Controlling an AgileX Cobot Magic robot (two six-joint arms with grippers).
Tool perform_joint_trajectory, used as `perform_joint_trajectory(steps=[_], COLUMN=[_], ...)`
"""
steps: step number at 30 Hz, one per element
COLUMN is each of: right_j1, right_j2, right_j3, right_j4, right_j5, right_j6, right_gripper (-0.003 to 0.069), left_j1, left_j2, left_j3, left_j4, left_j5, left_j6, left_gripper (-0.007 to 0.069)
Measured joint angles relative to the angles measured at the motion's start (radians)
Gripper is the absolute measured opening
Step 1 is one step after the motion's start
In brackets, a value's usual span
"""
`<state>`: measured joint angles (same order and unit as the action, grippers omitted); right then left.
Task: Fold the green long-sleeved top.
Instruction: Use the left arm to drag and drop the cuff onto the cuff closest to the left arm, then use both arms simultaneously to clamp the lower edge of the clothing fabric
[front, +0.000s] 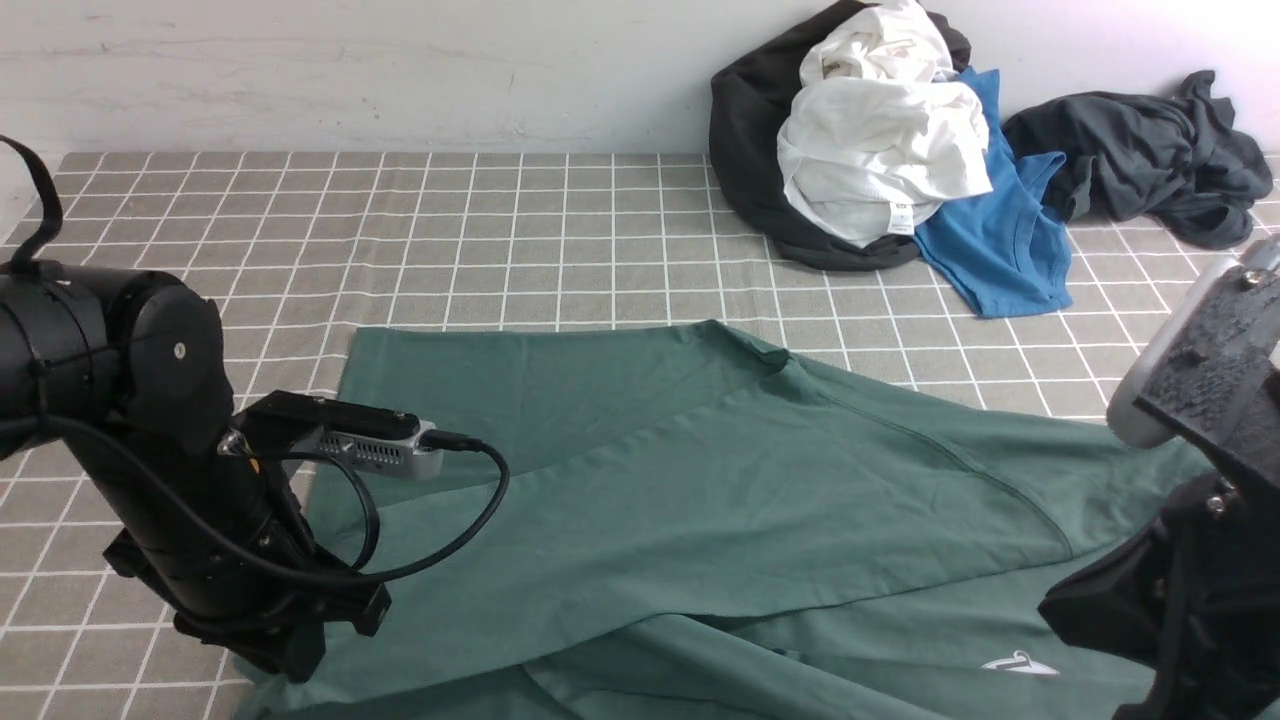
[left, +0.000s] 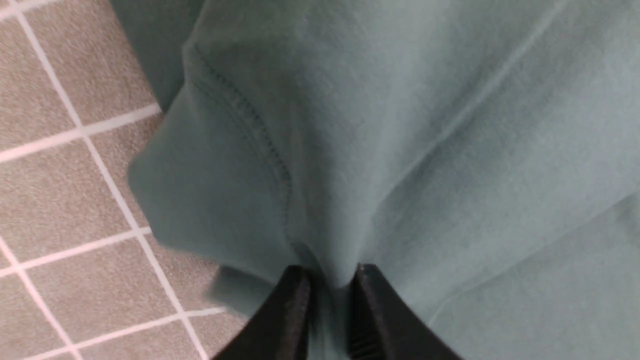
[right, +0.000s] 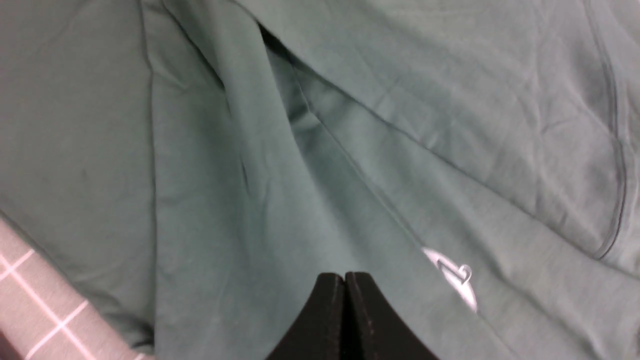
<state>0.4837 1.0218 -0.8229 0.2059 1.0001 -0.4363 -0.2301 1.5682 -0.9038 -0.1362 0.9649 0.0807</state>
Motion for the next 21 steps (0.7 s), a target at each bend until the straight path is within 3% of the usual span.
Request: perform_joint_trajectory(steps=[2,3,5,8,10,17,21], right_j1=[0.0,0.0,0.0,0.004,0.009,0.022,0.023], right_j2=[0.0,0.0,0.0,-0.003,-0.01,-0.09,-0.112], right_j3=[-0.007,-0.008,-0.026,-0.041,-0.043,-0.043,-0.043], right_j4=[0.0,0.0,0.0,0.01,0.015,0.042,0.042], right_j5=[0.044,0.049,0.117,0.201,0.219,0.243,0.247], right_j6=[0.014,0.016,0.036,0.058,0.062,0.067,0.067], right_gripper=[-0.0014,-0.0014,-0.0014,-0.0014,-0.0014,-0.0014,-0.0014], left_j1=[0.0,0.0,0.0,-0.035,-0.065,-0.437,-0.542], left_j2=[-0.001,-0.002,-0.011,-0.054,-0.085,-0.232,-0.234], left_j3=[0.0,0.0,0.0,0.001,0.003,0.152,0.271], left_j4=[0.014,0.016,0.014,0.005,-0.001,0.019,0.062], left_j5=[-0.002,-0.002,0.012,0.078,0.095,0.155,0.106], left_j6=[0.007,0.009,0.04,0.101,0.122,0.315,0.349], left_gripper=[0.0225,0.0234,0.0344,0.0413,0.0424,0.0423,0.0423])
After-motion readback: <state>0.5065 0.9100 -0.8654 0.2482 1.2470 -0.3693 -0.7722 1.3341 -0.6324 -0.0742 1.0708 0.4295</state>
